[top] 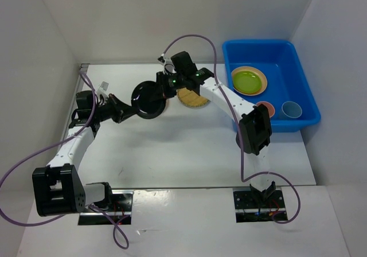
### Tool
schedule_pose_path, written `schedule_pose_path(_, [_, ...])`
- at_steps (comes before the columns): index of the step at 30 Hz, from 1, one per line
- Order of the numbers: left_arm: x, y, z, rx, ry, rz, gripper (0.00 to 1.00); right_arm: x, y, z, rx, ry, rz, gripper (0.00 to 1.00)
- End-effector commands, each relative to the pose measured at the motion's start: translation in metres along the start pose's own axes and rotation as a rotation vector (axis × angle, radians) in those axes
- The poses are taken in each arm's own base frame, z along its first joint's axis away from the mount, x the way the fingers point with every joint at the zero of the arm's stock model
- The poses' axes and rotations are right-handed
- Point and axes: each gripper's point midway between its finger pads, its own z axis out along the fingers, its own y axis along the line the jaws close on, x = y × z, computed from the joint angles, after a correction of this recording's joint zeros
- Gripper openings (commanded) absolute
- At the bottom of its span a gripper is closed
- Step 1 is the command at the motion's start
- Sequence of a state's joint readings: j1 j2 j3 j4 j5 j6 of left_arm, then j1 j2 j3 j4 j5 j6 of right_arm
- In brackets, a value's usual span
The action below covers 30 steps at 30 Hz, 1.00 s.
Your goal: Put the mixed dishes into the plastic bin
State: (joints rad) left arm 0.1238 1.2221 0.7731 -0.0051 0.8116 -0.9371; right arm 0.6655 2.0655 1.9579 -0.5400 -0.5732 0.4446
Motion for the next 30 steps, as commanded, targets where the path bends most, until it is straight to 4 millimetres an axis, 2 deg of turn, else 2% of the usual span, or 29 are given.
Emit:
schedule_pose_path(1, [-0.007, -0.027, -0.003, 0.082, 0.012, 0.098, 0.00, -0.010, 0.014, -0.004, -0.028, -0.020, -0.055, 0.14])
schedule_pose_path(3, [-0.007, -0.027, -0.003, 0.082, 0.012, 0.098, 0.03, -0.009, 0.015, -0.006, -0.028, -0.021, -0.055, 0.02])
schedule_pose_path(5, [-0.006, -0.025, -0.001, 0.083, 0.023, 0.099, 0.13, -0.009, 0.015, -0.006, -0.028, -0.020, -0.055, 0.00])
schedule_pose_path(6, [-0.006, -0.025, -0.001, 0.083, 0.023, 0.099, 0.31, -0.010, 0.019, -0.009, -0.032, -0.027, -0.051, 0.00])
schedule_pose_path(8, [-0.006, -0.022, 0.000, 0.079, 0.027, 0.101, 0.47, -0.012, 0.022, -0.012, -0.036, -0.034, -0.056, 0.00])
schedule_pose_path(9, [-0.008, -0.023, 0.001, 0.079, 0.027, 0.101, 0.66, -0.018, 0.022, -0.019, -0.035, -0.051, -0.058, 0.00])
schedule_pose_path(10, [-0.012, -0.018, 0.001, 0.071, 0.020, 0.090, 0.72, -0.027, 0.017, -0.025, -0.027, -0.072, -0.054, 0.00])
schedule_pose_path(11, [-0.011, -0.020, 0.000, 0.077, 0.028, 0.090, 0.76, -0.036, 0.018, -0.038, -0.019, -0.105, -0.051, 0.00])
schedule_pose_path(12, [-0.016, -0.019, 0.000, 0.076, 0.018, 0.099, 0.79, -0.049, 0.006, -0.052, 0.001, -0.139, -0.026, 0.00])
schedule_pose_path(13, [-0.019, -0.020, 0.002, 0.080, 0.014, 0.105, 0.82, -0.060, 0.007, -0.067, -0.008, -0.175, -0.023, 0.00])
schedule_pose_path(15, [-0.021, -0.019, 0.004, 0.077, 0.017, 0.100, 0.84, -0.076, -0.001, -0.090, -0.008, -0.223, 0.006, 0.00])
schedule_pose_path(16, [-0.021, -0.015, 0.006, 0.070, 0.024, 0.089, 0.85, -0.093, -0.020, -0.111, 0.021, -0.277, 0.019, 0.00])
schedule_pose_path(18, [-0.022, -0.012, 0.009, 0.069, 0.037, 0.077, 0.85, -0.111, -0.030, -0.145, 0.043, -0.355, 0.041, 0.00])
schedule_pose_path(19, [-0.022, -0.012, 0.009, 0.069, 0.037, 0.077, 0.86, -0.127, -0.054, -0.173, 0.085, -0.418, 0.058, 0.00])
schedule_pose_path(21, [-0.023, -0.008, 0.013, 0.067, 0.051, 0.072, 0.86, -0.141, -0.072, -0.210, 0.125, -0.510, 0.085, 0.00])
schedule_pose_path(22, [-0.023, -0.012, 0.012, 0.079, 0.057, 0.079, 0.86, -0.155, -0.095, -0.244, 0.157, -0.597, 0.120, 0.00])
schedule_pose_path(25, [-0.025, -0.005, 0.018, 0.074, 0.076, 0.070, 0.86, -0.166, -0.129, -0.293, 0.198, -0.719, 0.191, 0.00])
schedule_pose_path(26, [-0.027, -0.005, 0.019, 0.074, 0.076, 0.071, 0.86, -0.167, -0.153, -0.319, 0.237, -0.766, 0.228, 0.00])
schedule_pose_path(28, [-0.029, -0.003, 0.021, 0.073, 0.077, 0.092, 0.88, -0.164, -0.184, -0.339, 0.292, -0.808, 0.298, 0.00])
schedule_pose_path(29, [-0.029, 0.001, 0.024, 0.067, 0.083, 0.080, 0.88, -0.162, -0.205, -0.355, 0.331, -0.840, 0.322, 0.00])
schedule_pose_path(30, [-0.033, 0.006, 0.025, 0.062, 0.076, 0.075, 0.88, -0.157, -0.216, -0.360, 0.353, -0.846, 0.344, 0.00])
